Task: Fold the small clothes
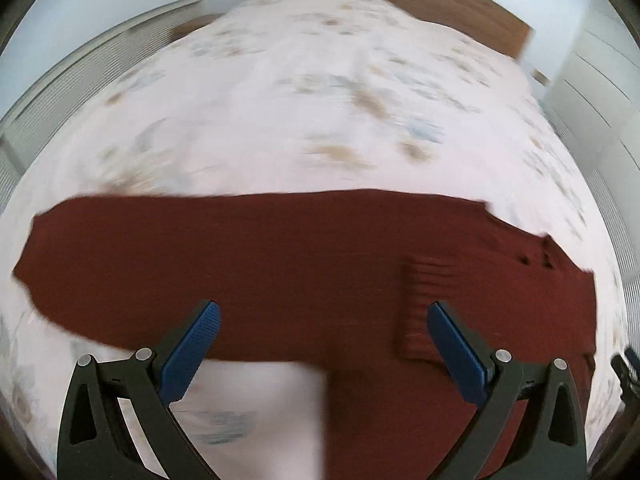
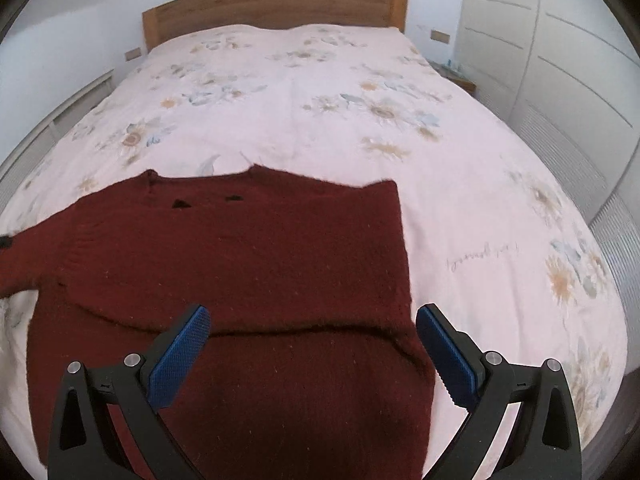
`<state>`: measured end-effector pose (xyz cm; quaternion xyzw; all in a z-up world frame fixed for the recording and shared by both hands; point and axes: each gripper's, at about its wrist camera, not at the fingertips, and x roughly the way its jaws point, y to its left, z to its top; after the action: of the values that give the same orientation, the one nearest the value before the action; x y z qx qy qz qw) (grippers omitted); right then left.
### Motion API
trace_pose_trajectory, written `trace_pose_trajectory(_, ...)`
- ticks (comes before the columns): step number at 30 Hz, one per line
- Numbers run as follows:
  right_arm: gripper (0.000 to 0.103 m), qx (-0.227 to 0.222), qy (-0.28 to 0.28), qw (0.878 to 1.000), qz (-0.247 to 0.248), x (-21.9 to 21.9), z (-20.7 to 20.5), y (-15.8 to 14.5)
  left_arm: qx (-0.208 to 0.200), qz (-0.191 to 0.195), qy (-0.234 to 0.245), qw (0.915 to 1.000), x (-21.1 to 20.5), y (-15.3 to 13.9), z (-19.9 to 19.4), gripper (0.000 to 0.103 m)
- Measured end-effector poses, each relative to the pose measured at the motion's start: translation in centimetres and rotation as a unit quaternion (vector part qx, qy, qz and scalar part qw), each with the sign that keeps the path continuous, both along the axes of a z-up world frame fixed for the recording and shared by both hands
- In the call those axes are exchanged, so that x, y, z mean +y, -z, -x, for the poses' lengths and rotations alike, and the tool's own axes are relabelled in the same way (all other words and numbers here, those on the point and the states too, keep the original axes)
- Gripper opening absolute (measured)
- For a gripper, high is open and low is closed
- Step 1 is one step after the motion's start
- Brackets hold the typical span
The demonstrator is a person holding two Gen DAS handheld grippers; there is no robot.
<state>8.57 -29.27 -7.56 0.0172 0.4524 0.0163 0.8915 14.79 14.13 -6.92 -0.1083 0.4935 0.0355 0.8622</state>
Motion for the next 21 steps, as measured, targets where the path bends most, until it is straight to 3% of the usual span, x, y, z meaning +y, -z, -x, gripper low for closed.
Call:
trace_pose_trajectory(2,0.102,0.007,0.004,1.000,-0.006,-0.1,0.3,0.4,0.017,-0.005,-0.042,0.9989,3.1,0.6,0.8,0.102)
trace_pose_trajectory(5,0.102,0.012,0.008,1.000,0.002,-0.2,0.6,0.5,0.059,-0.001,-0.123,0.9906,8.7,1.9,2.1,0.102)
trace_pose_trajectory(8,0.102,0.014,0.014,1.000,0.001,-0.6,0.8,0.4,0.075,0.035,-0.202,0.9758,13.7,3.2,4.1,0.102)
trace_pose_trajectory(10,0.102,0.016,0.017,1.000,0.003,-0.7,0.8,0.5,0.082,0.066,-0.254,0.9614,16.5,4.1,4.9,0.102)
trace_pose_trajectory(14,0.102,0.020,0.021,1.000,0.009,-0.9,0.8,0.8,0.092,0.102,-0.310,0.9405,20.0,5.5,5.6,0.102)
trace_pose_trajectory(21,0.102,0.035,0.025,0.999,0.005,-1.0,0.7,2.2,0.108,0.080,-0.306,0.9426,20.8,6.5,4.7,0.101)
